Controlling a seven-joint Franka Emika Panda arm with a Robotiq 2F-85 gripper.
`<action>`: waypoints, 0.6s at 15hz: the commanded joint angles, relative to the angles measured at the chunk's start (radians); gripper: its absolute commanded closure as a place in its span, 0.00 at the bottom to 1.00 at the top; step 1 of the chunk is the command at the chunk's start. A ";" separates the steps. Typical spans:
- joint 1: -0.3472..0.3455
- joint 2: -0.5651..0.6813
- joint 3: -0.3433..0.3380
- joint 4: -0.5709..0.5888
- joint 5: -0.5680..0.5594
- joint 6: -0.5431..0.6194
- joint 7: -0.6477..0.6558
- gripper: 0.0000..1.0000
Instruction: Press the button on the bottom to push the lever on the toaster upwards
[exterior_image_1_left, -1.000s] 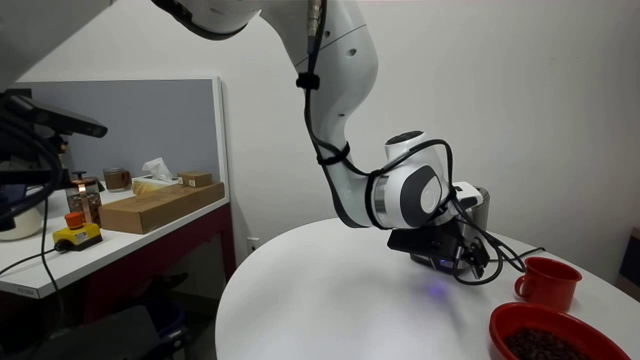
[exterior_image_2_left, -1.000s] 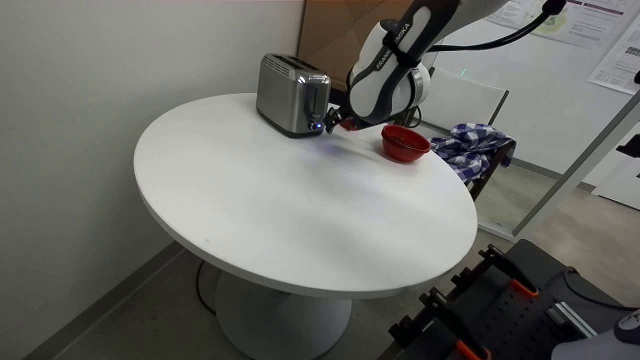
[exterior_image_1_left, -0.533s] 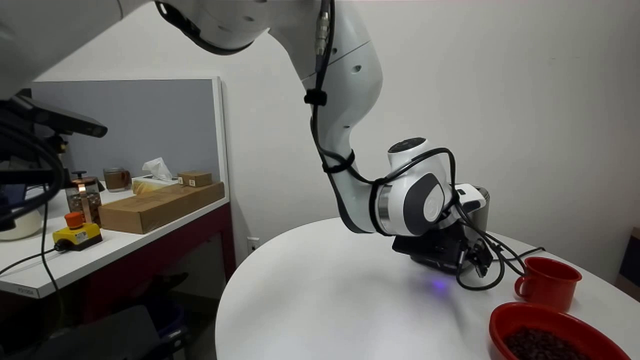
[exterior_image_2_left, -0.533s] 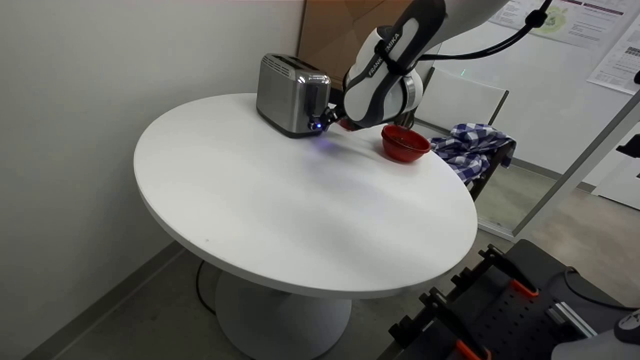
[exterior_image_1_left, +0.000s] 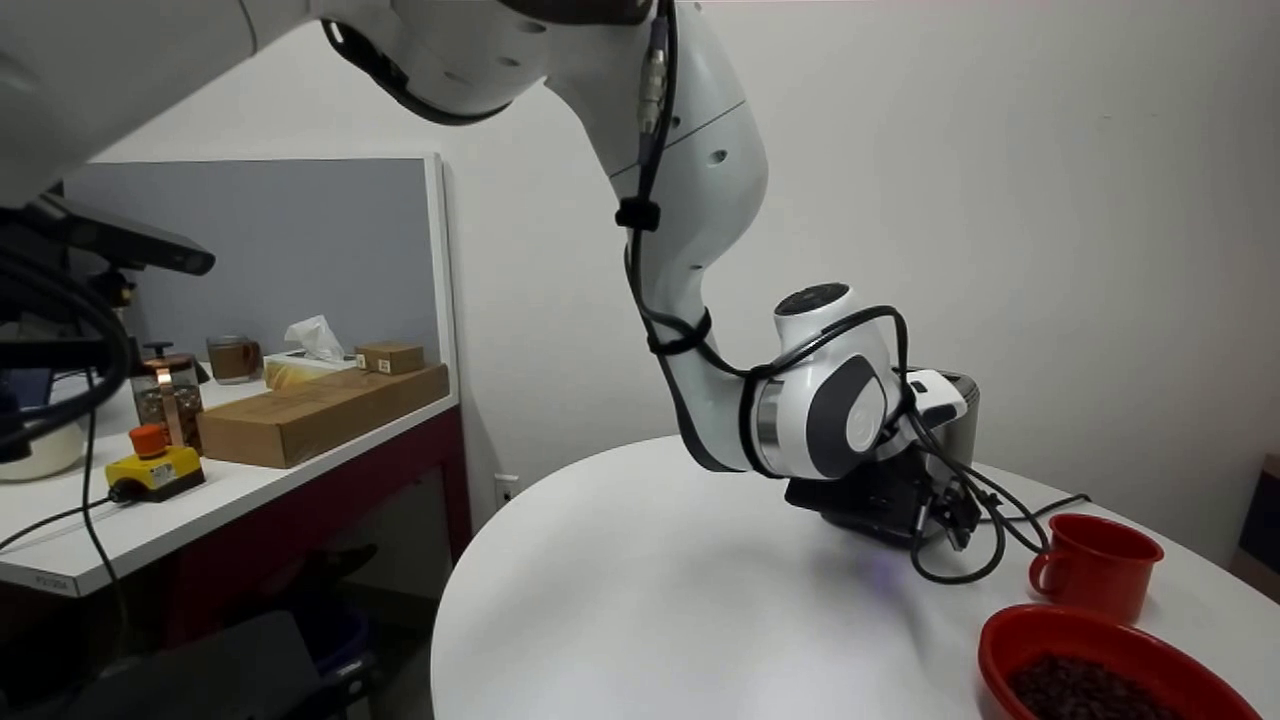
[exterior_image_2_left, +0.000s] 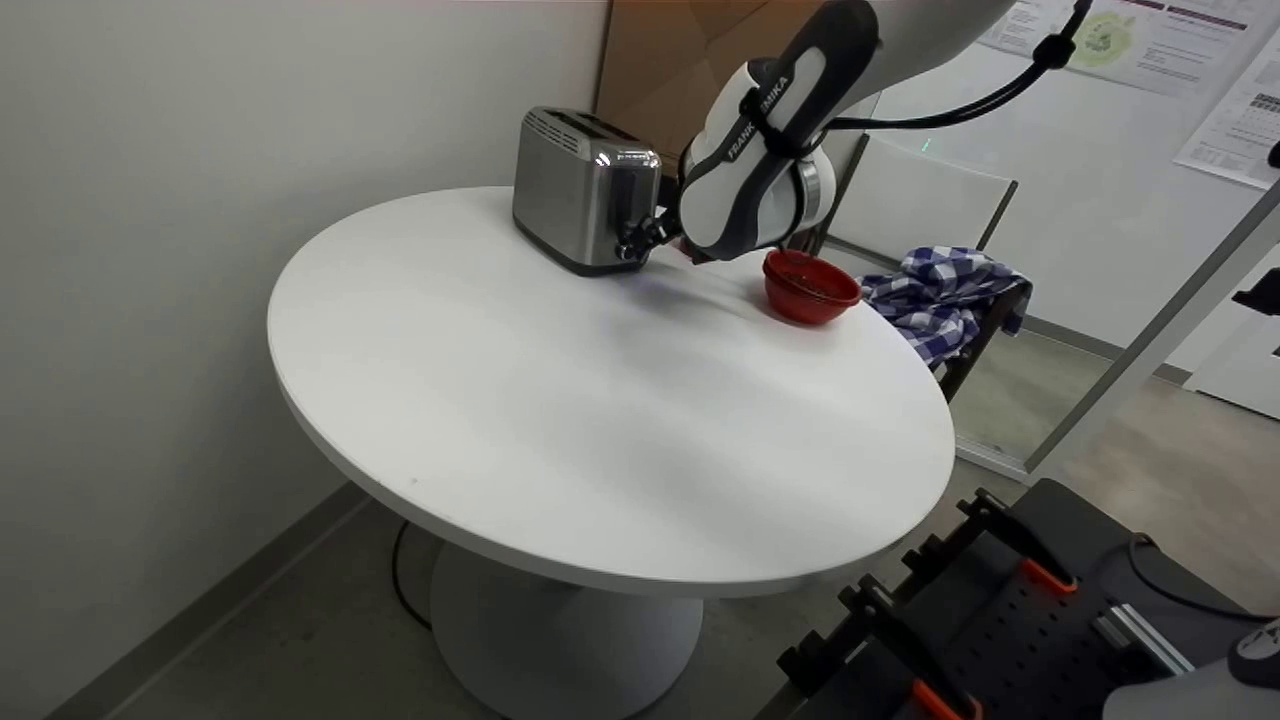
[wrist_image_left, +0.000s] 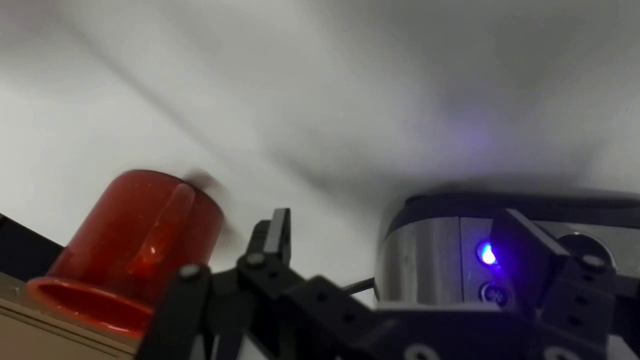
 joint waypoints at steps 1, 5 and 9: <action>-0.016 0.037 0.016 0.051 0.040 0.042 -0.038 0.00; -0.052 0.020 0.067 0.043 0.038 0.022 -0.047 0.00; -0.218 -0.088 0.292 -0.036 0.023 -0.138 -0.105 0.00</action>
